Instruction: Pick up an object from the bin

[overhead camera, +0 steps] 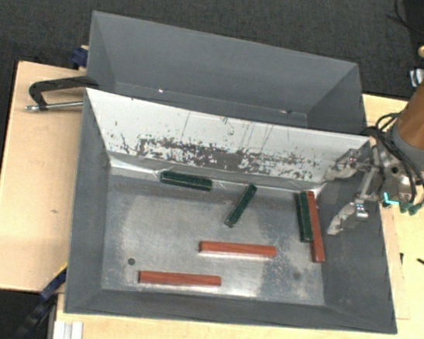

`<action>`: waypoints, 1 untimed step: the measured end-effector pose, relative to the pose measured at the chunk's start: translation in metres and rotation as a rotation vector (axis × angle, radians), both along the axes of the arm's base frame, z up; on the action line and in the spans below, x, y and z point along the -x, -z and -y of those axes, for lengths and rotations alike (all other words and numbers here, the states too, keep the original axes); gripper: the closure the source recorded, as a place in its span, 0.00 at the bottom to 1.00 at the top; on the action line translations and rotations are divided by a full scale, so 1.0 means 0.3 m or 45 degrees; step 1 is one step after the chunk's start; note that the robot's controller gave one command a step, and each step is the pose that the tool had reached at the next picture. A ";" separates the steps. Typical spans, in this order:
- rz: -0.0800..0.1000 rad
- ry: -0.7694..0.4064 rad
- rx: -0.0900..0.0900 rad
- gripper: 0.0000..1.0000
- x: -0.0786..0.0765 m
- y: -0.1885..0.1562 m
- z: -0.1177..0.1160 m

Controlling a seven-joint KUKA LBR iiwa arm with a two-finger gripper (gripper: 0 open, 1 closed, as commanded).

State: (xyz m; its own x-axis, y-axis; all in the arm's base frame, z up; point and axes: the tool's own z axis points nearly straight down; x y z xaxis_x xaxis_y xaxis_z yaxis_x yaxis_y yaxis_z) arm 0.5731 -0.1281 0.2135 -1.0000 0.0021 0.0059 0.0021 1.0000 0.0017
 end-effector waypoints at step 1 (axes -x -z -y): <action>0.010 -0.002 0.002 0.00 -0.006 -0.014 -0.002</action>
Offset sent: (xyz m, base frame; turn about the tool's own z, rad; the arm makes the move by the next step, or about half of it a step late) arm -0.0180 0.1083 -0.1143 -0.0514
